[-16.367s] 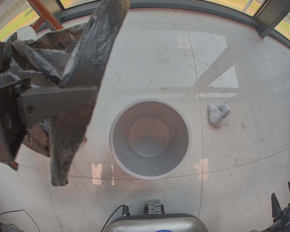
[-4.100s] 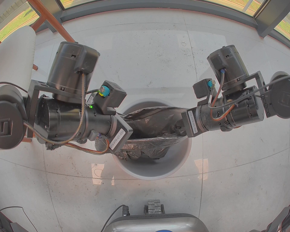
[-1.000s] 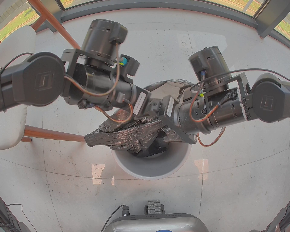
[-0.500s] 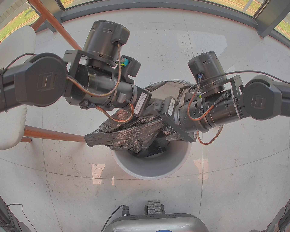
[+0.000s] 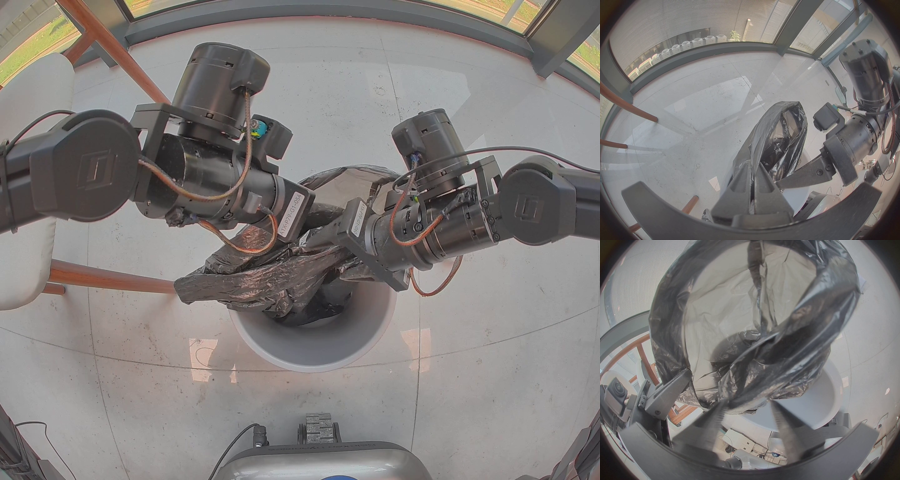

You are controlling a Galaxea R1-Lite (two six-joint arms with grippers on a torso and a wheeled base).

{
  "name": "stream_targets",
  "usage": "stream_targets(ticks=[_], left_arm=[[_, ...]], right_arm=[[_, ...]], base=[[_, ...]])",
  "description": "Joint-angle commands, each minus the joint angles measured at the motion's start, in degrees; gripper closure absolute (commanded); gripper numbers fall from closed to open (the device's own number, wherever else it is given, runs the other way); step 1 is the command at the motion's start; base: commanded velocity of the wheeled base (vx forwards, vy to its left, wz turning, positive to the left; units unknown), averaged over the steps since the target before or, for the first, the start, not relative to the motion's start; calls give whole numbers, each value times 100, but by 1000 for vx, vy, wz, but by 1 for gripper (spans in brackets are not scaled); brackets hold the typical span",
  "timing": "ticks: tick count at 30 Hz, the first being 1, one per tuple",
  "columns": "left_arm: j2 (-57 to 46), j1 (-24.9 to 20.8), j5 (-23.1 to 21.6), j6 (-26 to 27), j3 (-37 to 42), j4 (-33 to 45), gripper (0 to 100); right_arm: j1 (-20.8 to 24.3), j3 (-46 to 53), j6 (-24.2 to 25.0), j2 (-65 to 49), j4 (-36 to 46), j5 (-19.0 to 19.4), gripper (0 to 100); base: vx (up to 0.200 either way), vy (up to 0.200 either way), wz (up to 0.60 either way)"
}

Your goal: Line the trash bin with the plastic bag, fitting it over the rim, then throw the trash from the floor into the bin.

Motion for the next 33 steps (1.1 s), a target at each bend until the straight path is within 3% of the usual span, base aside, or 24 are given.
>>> stream_targets(ticks=[1,11,19,27,33], left_arm=[[-6,-1,2,-1,6,1,100],[-15,8,2,-1,23,1,100],[-67,25,72,8,23,27,100],[-67,210,72,25,67,98,100],[-76,307,81,43,58,414,100]], right_arm=[[12,15,-9,19,23,2,100],[38,121,-26,-87,137,2,100],[12,244,-343,-1027,1543,221,100],[-261,1457,-1099,-1581,1763,221,100],[-269,2283,-1292,-1642,1702,186,100]], base=[[0,0,0],[0,0,0],[0,0,0],[0,0,0],[0,0,0]])
